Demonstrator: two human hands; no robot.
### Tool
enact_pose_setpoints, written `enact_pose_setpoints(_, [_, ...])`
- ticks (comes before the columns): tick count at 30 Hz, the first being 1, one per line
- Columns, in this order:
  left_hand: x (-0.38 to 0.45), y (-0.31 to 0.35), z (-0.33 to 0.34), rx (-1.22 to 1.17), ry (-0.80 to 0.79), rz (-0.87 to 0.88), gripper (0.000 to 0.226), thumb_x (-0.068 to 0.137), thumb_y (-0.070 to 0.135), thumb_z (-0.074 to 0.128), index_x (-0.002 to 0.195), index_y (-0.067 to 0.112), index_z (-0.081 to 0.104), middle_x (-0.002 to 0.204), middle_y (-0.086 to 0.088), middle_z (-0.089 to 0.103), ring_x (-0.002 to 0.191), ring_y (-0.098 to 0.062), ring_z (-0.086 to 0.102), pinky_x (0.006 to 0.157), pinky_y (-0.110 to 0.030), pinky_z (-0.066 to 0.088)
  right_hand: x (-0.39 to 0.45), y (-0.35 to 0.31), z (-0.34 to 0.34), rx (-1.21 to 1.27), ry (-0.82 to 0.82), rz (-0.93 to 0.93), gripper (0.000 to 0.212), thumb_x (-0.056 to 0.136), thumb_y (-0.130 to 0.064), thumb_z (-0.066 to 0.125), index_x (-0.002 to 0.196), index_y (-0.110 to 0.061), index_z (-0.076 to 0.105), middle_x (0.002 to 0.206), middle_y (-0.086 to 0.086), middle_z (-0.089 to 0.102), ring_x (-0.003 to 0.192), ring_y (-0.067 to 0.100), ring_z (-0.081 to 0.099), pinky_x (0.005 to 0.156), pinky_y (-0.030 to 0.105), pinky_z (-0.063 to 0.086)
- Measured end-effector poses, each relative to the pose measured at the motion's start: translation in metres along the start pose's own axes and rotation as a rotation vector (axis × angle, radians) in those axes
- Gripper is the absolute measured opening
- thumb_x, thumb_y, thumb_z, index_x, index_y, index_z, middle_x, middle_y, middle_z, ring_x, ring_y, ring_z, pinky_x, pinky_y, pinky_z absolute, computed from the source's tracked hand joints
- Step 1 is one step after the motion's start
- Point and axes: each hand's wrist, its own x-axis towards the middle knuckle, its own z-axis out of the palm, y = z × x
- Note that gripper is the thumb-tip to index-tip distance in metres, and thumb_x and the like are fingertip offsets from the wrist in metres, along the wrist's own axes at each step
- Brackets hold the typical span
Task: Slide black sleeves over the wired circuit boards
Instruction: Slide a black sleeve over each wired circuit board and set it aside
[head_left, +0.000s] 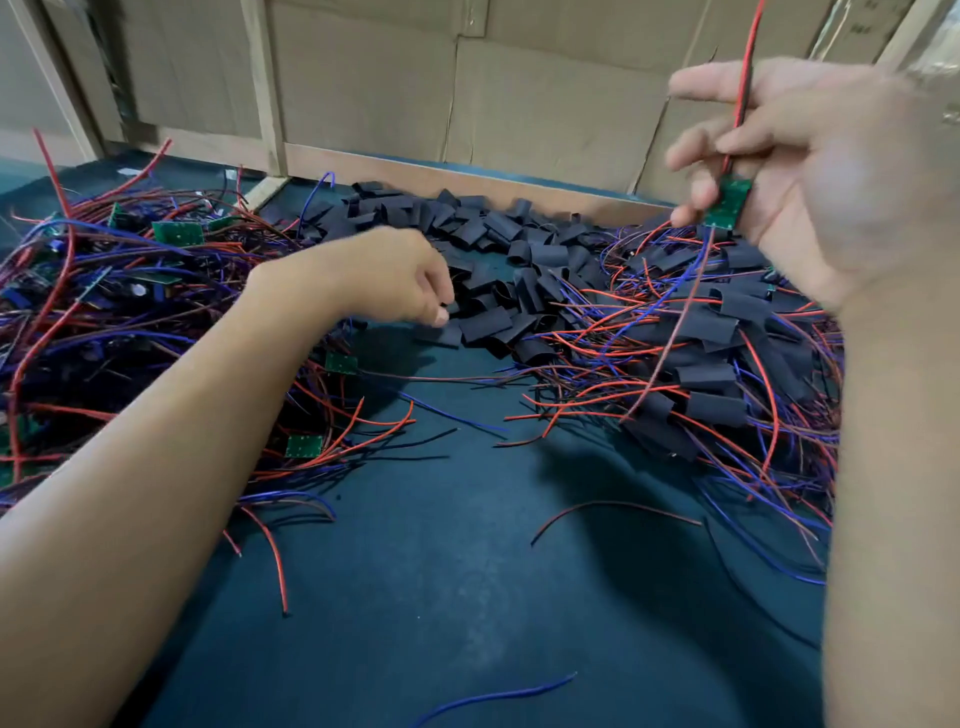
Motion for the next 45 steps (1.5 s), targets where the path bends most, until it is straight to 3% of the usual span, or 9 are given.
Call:
enact_pose_setpoints(6, [0.012,0.001,0.023,0.1,-0.127,-0.034,0.061,0.084,0.042,0.077,0.137,0.019,0.057,0.13,-0.003,0.062,0.118,-0.026,0.057,0.088,-0.028,0.039,-0.002,0.0,0.014,-0.182,-0.016,0.051,0.048,0.109,-0.044,0.036,0.12,-0.011,0.068,0.055,-0.006,0.037,0.042,0.014,0.033,0.056,0.035,0.051])
enact_pose_setpoints(12, [0.017,-0.002,0.026,0.078,-0.12,-0.036,0.065,0.086,0.041,0.076,0.141,0.015,0.054,0.126,-0.001,0.067,0.112,-0.024,0.06,0.089,-0.027,0.041,-0.003,0.009,0.029,-0.238,-0.052,-0.013,0.018,0.106,-0.01,0.049,0.109,-0.011,0.067,0.066,0.006,0.061,0.053,0.021,0.06,0.061,0.043,0.058])
enact_pose_setpoints(15, [0.017,0.002,0.025,0.14,-0.132,0.0,0.059,0.089,0.044,0.072,0.14,0.019,0.056,0.117,0.001,0.069,0.099,-0.019,0.058,0.083,-0.027,0.041,0.0,0.014,0.037,-0.172,0.015,0.018,0.015,0.102,-0.01,0.057,0.109,-0.014,0.07,0.063,0.002,0.061,0.052,0.016,0.052,0.043,0.028,0.041])
enact_pose_setpoints(19, [0.009,0.004,0.017,0.015,-0.102,0.053,0.051,0.085,0.045,0.074,0.132,0.03,0.06,0.09,0.013,0.076,0.082,0.006,0.06,0.07,-0.017,0.041,0.004,0.019,0.043,-0.243,0.035,-0.014,0.031,0.1,-0.032,0.063,0.077,-0.014,0.072,0.085,0.032,0.062,0.055,0.017,0.03,0.044,0.025,0.025])
enact_pose_setpoints(25, [-0.016,0.017,-0.013,-0.505,0.181,0.251,0.047,0.079,0.025,0.085,0.122,0.033,0.067,0.1,0.006,0.076,0.09,-0.014,0.072,0.096,-0.036,0.055,0.003,0.018,0.04,-0.322,-0.075,-0.033,0.02,0.087,-0.027,0.072,0.084,-0.009,0.08,0.072,0.031,0.04,0.063,0.036,0.02,0.044,0.024,0.022])
enact_pose_setpoints(30, [-0.033,0.038,-0.027,-0.637,0.27,0.358,0.037,0.085,0.015,0.08,0.117,0.03,0.071,0.096,0.007,0.075,0.079,-0.009,0.068,0.069,-0.015,0.053,0.004,0.018,0.041,-0.384,0.005,-0.113,0.018,0.088,-0.026,0.07,0.079,-0.013,0.079,0.093,0.046,0.058,0.06,0.029,0.027,0.049,0.03,0.029])
enact_pose_setpoints(33, [-0.037,0.042,-0.028,-0.635,0.283,0.368,0.032,0.087,0.012,0.077,0.117,0.021,0.072,0.095,-0.004,0.077,0.085,-0.02,0.071,0.08,-0.028,0.059,0.004,0.019,0.038,-0.394,0.003,-0.146,0.019,0.088,-0.027,0.07,0.08,-0.013,0.08,0.079,0.04,0.06,0.057,0.028,0.029,0.052,0.034,0.028])
enact_pose_setpoints(38, [-0.039,0.041,-0.028,-0.663,0.323,0.359,0.032,0.086,0.006,0.076,0.115,0.017,0.07,0.103,-0.008,0.074,0.098,-0.027,0.072,0.089,-0.044,0.055,0.006,0.019,0.034,-0.371,0.095,-0.224,0.018,0.086,-0.025,0.068,0.074,-0.018,0.079,0.043,-0.012,0.044,0.043,0.013,0.032,0.05,0.033,0.026])
enact_pose_setpoints(45, [-0.04,0.044,-0.029,-0.665,0.307,0.39,0.031,0.086,0.001,0.074,0.115,0.012,0.069,0.105,-0.012,0.073,0.099,-0.028,0.071,0.086,-0.041,0.056,0.005,0.016,0.034,-0.309,0.051,-0.165,0.018,0.086,-0.022,0.07,0.077,-0.009,0.079,0.046,-0.006,0.039,0.045,0.022,0.026,0.047,0.032,0.024])
